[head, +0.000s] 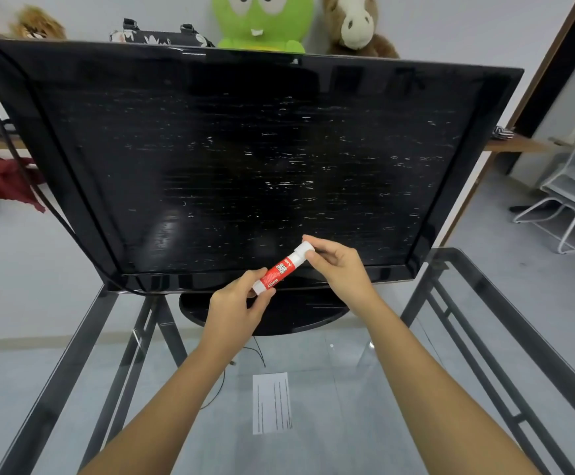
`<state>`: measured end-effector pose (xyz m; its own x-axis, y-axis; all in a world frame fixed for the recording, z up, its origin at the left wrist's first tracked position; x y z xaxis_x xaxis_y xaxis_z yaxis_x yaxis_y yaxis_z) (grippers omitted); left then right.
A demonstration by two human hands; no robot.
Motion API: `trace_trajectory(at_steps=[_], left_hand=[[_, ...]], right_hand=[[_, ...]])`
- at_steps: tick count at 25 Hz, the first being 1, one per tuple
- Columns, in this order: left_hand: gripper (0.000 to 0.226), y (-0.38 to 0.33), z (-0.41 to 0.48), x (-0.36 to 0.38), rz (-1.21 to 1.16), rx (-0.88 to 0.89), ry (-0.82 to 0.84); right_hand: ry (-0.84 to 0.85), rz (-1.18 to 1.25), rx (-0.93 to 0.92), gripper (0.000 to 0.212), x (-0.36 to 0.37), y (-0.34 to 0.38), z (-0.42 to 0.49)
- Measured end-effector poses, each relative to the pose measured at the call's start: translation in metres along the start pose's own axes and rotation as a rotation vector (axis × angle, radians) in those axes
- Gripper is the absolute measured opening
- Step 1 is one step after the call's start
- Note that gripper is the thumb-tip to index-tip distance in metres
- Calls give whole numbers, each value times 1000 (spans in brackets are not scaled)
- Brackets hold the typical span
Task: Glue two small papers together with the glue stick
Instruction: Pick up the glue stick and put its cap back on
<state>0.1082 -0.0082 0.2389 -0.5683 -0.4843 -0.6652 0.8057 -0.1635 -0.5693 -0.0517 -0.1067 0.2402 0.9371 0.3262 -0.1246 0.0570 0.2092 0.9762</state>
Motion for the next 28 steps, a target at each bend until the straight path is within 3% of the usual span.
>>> trace_trajectory(at_steps=[9,12,14,18,20,23,28], left_hand=[[42,3,2,-4,27,-16,-35],[39,9,1,0,-52,-37,-56],[40,13,-1,10,-91,-56,-49],[66,38,-12,56,-72,-145,114],[75,60,-24,80,-3,-204,212],[63,95,-46,109,50,-289,295],[55,148,-88,150,201,-335,468]], right_hand=[[43,-9,16,37,15,-1,-1],[-4,116,77,51,21,-18,-8],[-24,202,175,49,28,-38,-13],[-39,206,249,14,37,-70,-17],[-102,92,243,15,30,-89,-17],[-102,-60,284,29,24,-130,-23],[-64,-218,369,21,23,-195,-45]])
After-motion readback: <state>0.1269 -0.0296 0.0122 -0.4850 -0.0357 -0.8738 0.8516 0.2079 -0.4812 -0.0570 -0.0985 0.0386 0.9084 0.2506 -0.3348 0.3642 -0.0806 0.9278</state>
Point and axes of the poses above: each hand's wrist, its own z-axis towards the middle knuckle, its own x-axis out of the palm, y = z × x, the point moved 9 cm from there along z, towards the middle knuckle, and after that the axes turned 8 degrees about z, right-handed, at the moved point
